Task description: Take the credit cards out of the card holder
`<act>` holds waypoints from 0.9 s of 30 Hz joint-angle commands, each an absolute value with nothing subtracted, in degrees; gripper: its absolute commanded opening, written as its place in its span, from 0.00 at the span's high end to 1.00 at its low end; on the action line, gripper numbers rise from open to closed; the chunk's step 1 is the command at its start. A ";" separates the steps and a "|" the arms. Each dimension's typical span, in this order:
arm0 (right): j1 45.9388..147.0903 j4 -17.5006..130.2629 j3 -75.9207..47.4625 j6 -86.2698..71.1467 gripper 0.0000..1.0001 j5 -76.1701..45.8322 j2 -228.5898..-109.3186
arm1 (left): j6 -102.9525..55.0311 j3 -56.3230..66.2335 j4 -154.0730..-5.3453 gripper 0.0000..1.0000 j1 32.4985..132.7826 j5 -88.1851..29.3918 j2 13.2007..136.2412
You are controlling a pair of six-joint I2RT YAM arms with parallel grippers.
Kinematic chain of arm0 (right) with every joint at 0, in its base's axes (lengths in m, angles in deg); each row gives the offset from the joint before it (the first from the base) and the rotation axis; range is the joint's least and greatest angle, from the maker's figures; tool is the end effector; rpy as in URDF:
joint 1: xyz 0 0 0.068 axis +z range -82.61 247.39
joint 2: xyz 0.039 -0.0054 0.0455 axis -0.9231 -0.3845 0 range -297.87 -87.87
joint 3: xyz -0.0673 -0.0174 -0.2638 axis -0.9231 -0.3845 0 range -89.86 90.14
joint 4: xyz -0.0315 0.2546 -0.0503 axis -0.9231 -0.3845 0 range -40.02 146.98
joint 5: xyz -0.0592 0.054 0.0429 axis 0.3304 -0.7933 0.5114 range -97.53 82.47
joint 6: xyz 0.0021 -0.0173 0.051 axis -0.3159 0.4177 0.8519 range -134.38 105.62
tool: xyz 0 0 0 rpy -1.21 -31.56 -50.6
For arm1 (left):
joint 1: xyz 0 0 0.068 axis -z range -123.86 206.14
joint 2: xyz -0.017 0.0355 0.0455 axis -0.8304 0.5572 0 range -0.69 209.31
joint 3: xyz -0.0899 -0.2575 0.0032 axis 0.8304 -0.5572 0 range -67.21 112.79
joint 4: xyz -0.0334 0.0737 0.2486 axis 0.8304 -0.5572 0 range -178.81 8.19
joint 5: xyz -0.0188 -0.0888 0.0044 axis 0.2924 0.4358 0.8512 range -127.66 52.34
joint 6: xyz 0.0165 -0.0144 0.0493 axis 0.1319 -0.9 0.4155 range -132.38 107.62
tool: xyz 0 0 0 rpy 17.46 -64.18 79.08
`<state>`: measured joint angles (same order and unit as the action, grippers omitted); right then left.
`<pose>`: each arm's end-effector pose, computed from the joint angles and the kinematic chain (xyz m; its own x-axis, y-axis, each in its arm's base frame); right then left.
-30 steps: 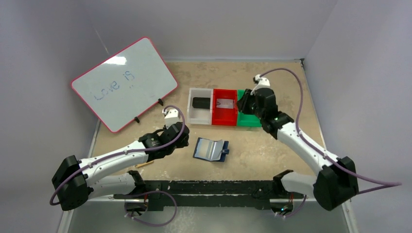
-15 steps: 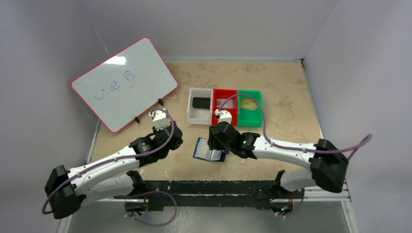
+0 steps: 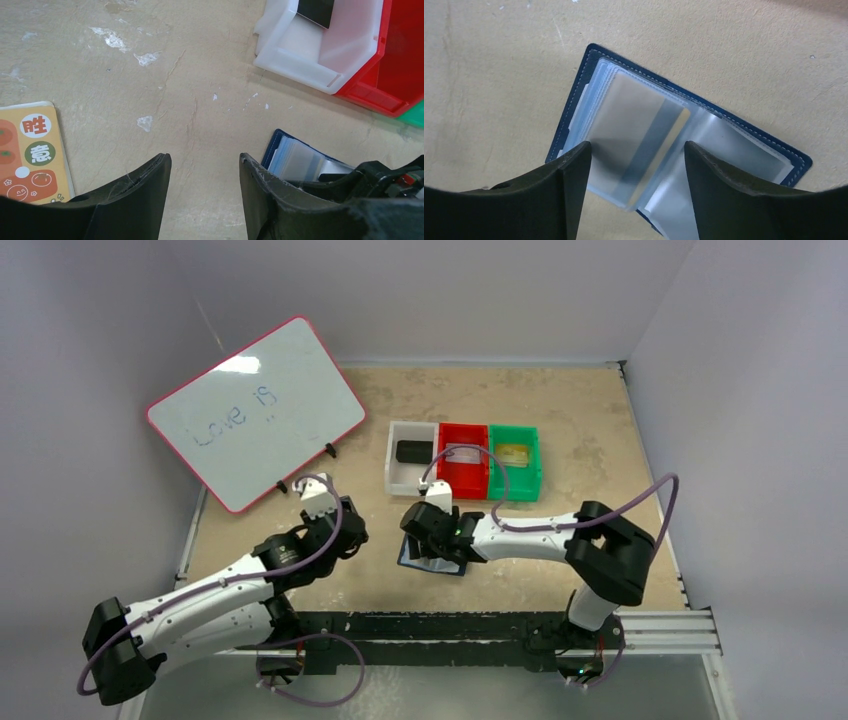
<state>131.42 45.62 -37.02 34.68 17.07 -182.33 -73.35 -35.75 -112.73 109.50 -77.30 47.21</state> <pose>0.1567 0.2880 0.1740 -0.7636 0.0006 -0.6457 -0.1999 0.9507 0.2372 0.1159 -0.1177 0.2229 -0.5277 -0.4187 -0.7391 -0.2090 0.9073 -0.3648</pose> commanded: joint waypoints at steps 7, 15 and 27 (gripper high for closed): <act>131.91 42.71 -36.73 37.97 0.52 22.05 -185.51 | -74.54 -35.82 -113.76 0.48 109.23 -77.40 45.70; 131.82 51.74 -42.38 34.97 0.78 17.02 -183.14 | -71.66 -35.20 -108.80 0.48 109.27 -70.94 48.34; 126.09 72.56 -55.25 34.55 1.00 4.85 -178.04 | -69.18 -36.22 -92.52 0.51 109.75 -55.31 57.08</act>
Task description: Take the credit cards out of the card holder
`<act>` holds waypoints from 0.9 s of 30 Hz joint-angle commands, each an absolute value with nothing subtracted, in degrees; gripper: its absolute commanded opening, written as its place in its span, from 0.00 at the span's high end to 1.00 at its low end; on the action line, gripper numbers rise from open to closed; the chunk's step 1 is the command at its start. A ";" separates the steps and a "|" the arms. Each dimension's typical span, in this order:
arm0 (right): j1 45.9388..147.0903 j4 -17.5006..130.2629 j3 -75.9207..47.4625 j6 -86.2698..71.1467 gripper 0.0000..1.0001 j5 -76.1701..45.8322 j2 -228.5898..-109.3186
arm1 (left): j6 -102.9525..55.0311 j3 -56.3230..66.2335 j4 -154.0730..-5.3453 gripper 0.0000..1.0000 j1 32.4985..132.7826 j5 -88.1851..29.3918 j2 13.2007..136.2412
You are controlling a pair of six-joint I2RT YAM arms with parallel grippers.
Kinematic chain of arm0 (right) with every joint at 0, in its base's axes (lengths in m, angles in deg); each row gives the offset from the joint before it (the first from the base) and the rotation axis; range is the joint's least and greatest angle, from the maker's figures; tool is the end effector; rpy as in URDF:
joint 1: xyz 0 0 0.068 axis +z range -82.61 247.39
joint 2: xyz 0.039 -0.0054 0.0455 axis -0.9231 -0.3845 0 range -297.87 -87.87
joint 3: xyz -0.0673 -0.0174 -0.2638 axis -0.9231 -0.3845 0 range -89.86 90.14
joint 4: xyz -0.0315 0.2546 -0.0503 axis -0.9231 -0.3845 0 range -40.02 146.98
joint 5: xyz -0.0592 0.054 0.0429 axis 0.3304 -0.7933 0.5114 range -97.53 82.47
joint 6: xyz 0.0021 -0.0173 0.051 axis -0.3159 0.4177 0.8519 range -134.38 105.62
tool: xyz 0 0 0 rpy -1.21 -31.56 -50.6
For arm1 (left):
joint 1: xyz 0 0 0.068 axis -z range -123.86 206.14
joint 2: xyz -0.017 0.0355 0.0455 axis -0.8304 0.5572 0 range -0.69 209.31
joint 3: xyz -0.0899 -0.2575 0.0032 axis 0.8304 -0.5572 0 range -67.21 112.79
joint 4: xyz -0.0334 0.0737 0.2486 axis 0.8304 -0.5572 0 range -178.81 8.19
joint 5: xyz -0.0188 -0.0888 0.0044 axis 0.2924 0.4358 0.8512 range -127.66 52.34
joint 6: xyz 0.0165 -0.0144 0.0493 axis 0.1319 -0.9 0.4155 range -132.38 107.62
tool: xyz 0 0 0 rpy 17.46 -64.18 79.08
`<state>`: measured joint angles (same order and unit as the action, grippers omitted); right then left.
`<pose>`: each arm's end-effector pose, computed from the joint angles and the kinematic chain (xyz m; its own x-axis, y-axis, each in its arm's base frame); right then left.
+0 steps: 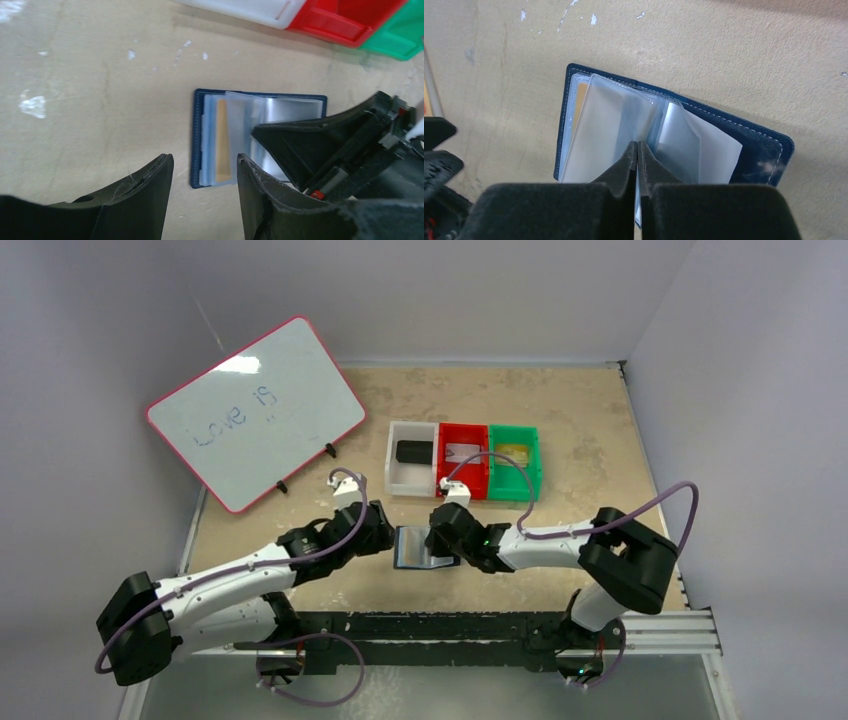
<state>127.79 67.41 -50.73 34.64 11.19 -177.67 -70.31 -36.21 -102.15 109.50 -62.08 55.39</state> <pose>0.1595 0.2578 0.1565 -0.7395 0.1456 -0.6572 -0.2201 0.8704 0.4404 0.1281 -0.1474 0.2072 -0.6980 -0.3544 -0.6223 -0.0641 0.8964 -0.4386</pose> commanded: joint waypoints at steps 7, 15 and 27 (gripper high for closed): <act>124.38 76.80 -59.01 38.64 1.00 4.37 -179.68 | -71.16 -36.10 -87.04 0.51 111.79 -52.26 63.42; 124.17 80.08 -61.20 40.61 1.00 3.63 -180.50 | -77.69 -40.91 -81.78 0.53 112.22 -53.74 65.36; 123.52 80.58 -61.94 41.10 1.00 3.18 -179.09 | -79.72 -42.26 -68.74 0.62 113.07 -48.83 70.17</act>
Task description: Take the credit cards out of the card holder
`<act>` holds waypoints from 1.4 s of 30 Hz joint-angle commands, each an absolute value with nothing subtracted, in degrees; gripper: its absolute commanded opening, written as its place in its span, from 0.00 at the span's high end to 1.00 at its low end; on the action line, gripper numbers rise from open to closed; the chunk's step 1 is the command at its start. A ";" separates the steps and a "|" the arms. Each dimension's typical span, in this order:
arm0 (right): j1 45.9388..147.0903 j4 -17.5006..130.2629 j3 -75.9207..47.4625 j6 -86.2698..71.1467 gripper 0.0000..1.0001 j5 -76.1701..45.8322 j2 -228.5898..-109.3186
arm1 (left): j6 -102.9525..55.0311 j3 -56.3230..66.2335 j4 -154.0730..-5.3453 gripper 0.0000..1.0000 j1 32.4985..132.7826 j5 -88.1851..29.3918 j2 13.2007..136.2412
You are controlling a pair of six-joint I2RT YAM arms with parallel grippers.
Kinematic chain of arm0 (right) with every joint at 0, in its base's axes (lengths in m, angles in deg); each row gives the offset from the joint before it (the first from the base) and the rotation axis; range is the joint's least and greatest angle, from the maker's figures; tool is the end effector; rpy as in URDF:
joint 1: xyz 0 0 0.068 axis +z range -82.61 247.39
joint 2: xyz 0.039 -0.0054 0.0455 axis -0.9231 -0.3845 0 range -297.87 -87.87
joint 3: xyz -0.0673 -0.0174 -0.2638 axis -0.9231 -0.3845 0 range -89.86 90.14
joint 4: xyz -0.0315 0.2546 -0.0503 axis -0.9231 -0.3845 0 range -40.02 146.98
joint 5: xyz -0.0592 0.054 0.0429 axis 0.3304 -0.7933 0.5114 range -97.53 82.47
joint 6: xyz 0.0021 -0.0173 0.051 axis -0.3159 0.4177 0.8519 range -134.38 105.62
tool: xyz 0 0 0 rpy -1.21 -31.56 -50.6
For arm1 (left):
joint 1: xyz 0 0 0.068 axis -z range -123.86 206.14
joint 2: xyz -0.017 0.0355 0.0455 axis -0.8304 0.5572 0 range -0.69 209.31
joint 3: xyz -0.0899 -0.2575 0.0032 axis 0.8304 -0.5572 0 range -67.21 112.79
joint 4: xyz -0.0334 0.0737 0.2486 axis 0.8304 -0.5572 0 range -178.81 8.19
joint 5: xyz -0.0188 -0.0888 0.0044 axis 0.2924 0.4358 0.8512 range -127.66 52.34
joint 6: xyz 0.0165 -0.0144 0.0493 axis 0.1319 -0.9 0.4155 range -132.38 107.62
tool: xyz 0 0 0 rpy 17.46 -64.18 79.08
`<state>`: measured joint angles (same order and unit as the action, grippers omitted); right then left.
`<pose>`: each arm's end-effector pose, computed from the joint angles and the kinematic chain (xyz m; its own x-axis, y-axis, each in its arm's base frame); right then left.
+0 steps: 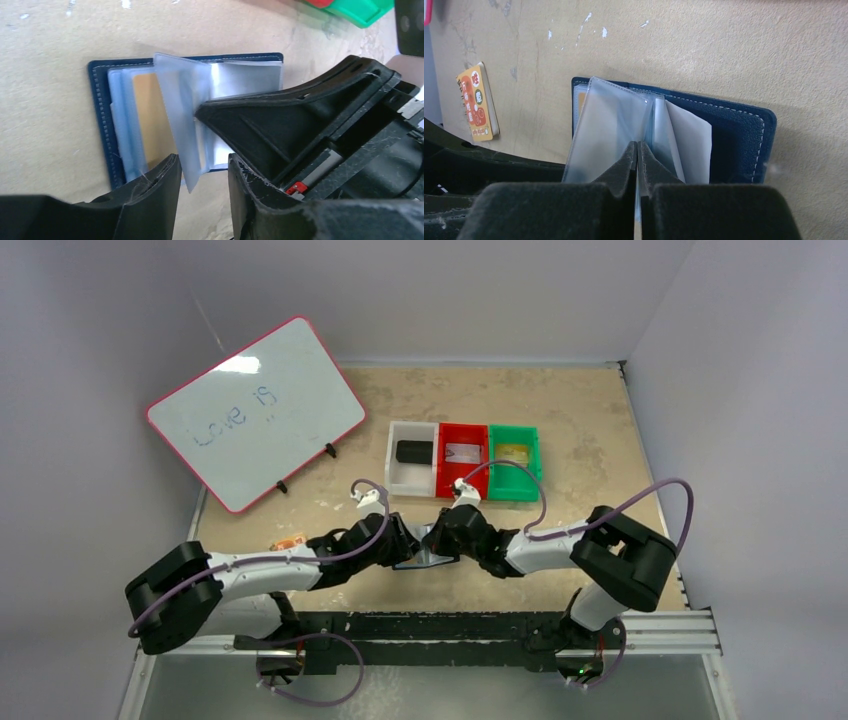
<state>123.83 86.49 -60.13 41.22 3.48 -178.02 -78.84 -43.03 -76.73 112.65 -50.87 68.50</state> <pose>0.1644 0.2356 0.1381 -0.7606 0.3185 -0.5658 -0.1769 0.7368 0.6526 0.1311 -0.1833 0.1596 -0.7971 -0.4127 -0.4408 -0.0389 0.7635 -0.6446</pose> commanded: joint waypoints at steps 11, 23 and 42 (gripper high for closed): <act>122.95 70.18 -59.60 40.55 0.52 8.75 -164.40 | -76.63 -37.41 -69.33 0.75 113.43 -47.77 73.29; 122.89 48.86 -54.89 53.00 0.51 21.79 -157.85 | -72.55 -30.35 -67.43 0.75 115.97 -43.67 81.36; 122.85 44.56 -62.34 53.90 0.62 26.31 -134.62 | -72.82 -23.28 -66.36 0.71 120.05 -43.61 97.35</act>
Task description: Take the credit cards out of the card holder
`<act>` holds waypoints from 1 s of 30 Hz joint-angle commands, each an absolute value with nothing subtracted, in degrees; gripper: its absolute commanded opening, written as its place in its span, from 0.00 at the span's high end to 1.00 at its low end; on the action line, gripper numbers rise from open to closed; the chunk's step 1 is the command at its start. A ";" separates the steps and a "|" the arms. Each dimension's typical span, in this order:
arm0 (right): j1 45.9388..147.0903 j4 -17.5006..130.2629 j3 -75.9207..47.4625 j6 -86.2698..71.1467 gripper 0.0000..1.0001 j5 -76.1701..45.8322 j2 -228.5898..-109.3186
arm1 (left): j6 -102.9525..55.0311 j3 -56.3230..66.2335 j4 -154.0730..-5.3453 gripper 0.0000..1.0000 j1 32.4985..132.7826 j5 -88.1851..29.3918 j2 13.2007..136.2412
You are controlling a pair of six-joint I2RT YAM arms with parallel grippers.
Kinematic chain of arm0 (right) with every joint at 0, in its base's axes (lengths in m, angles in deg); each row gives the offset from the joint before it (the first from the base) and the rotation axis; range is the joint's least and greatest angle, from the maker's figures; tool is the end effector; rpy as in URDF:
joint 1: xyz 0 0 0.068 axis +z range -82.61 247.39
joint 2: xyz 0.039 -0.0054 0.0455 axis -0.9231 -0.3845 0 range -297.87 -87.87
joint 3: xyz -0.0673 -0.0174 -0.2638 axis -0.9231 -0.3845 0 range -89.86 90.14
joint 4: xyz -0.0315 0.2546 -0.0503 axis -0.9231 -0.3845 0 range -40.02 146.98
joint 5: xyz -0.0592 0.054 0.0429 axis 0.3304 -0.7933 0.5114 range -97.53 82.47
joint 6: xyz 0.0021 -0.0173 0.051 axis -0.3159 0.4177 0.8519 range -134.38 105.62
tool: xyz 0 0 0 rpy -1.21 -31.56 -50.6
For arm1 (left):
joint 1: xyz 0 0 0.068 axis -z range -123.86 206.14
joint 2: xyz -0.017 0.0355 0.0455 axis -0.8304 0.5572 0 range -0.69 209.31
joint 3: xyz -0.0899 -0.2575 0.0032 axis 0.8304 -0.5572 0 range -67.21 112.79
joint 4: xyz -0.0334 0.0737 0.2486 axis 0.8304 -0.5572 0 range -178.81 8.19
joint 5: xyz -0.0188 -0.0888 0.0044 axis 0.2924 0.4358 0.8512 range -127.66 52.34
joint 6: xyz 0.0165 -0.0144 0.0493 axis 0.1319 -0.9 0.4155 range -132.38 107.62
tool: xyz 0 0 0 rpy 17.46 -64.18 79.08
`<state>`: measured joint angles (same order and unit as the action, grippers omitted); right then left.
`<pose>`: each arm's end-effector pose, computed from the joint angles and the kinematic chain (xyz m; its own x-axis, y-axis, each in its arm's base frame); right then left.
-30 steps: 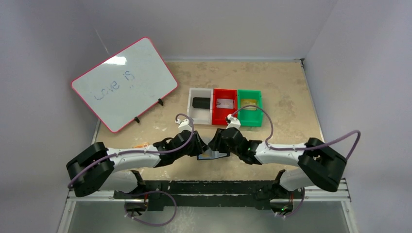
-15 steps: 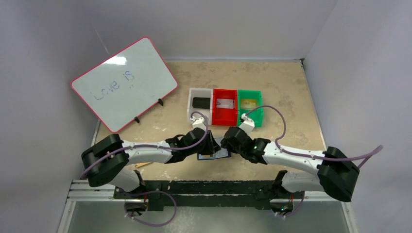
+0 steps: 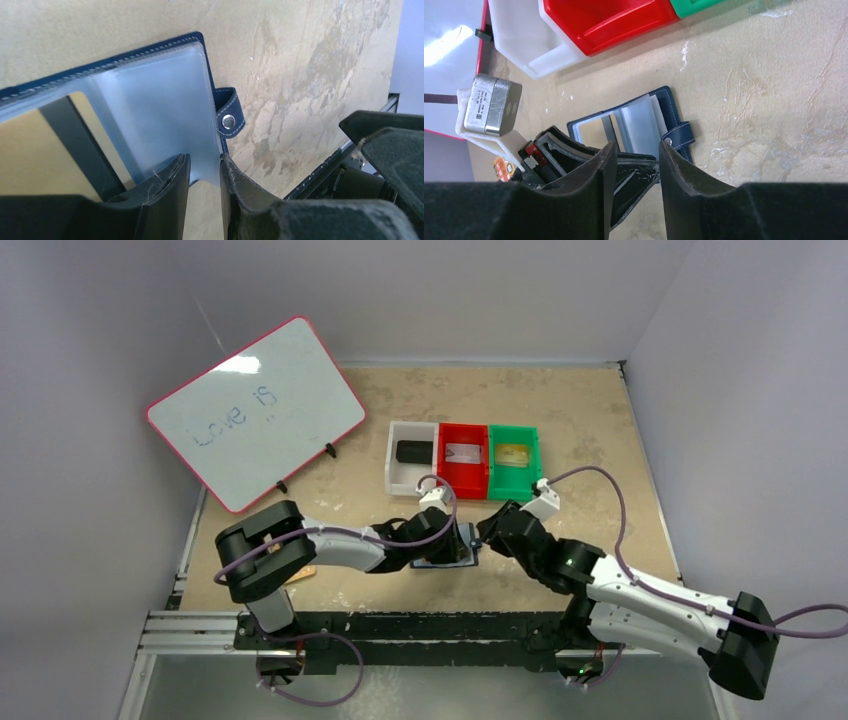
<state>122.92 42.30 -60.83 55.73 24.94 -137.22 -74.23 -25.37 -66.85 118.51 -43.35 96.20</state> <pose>0.1197 0.1407 0.2254 -0.5305 0.6290 -0.5683 0.1530 0.7304 0.6656 0.1538 -0.2862 0.1386 -0.8872 -0.1970 -0.4173 0.1361 0.7523 -0.6446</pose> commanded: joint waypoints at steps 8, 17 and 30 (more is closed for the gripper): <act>122.78 54.03 -63.83 47.79 0.65 19.90 -134.72 | -69.73 -21.51 -73.24 0.65 121.08 -46.78 92.78; 118.74 63.50 -60.87 39.59 0.71 7.69 -144.44 | -70.04 -24.91 -74.73 0.63 121.12 -48.52 88.26; 114.68 69.53 -56.38 34.92 0.80 -4.25 -160.20 | -70.84 -27.79 -72.07 0.64 121.75 -47.49 87.41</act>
